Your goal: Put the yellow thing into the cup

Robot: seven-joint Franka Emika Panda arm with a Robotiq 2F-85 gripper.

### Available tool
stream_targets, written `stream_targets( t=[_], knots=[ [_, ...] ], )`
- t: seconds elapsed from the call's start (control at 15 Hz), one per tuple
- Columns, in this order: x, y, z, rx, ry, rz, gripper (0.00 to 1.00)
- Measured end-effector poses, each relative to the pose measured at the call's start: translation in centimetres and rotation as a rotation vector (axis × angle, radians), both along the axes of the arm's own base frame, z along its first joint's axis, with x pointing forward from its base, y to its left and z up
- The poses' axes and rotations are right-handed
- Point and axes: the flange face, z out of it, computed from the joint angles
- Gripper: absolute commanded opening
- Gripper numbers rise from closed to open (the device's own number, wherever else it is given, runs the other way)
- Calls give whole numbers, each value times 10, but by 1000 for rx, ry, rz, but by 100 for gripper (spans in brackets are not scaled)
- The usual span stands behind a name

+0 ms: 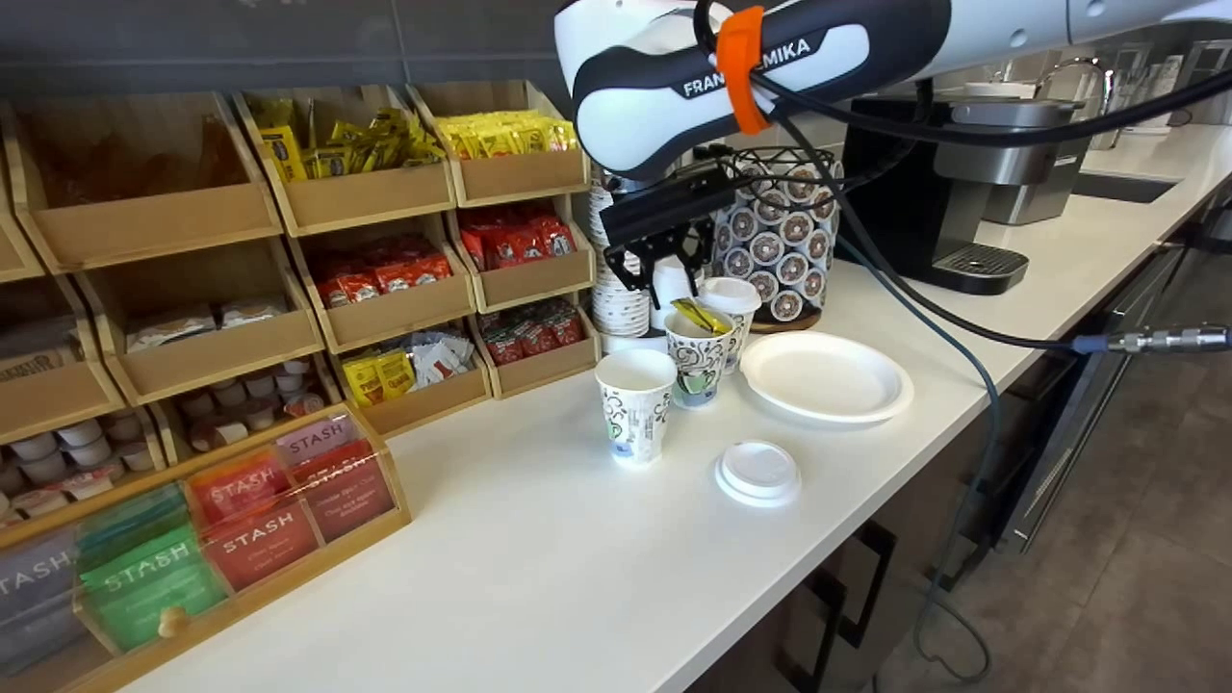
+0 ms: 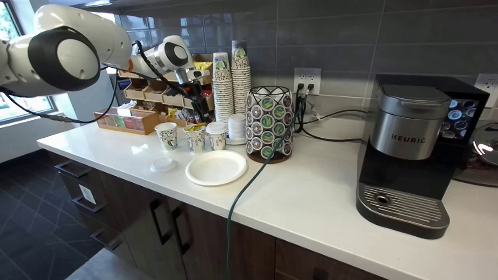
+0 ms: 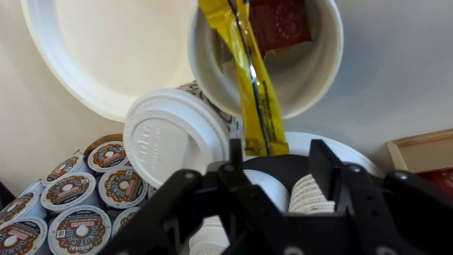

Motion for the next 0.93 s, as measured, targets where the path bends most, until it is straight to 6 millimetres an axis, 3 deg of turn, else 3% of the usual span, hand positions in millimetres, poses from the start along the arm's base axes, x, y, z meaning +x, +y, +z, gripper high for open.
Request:
stream_targets(
  t=[0.2, 0.4, 0.53, 0.73, 0.87, 0.93],
  knots=[
    [0, 0, 0, -3, 6, -8, 49],
    [-2, -2, -1, -9, 20, -22, 58],
    [-3, -3, -2, -13, 31, -30, 52],
    [-3, -4, -5, -16, 36, -33, 31],
    [-3, -4, -7, -17, 37, -33, 29],
    [-3, -4, -7, -17, 37, -33, 20]
  ],
)
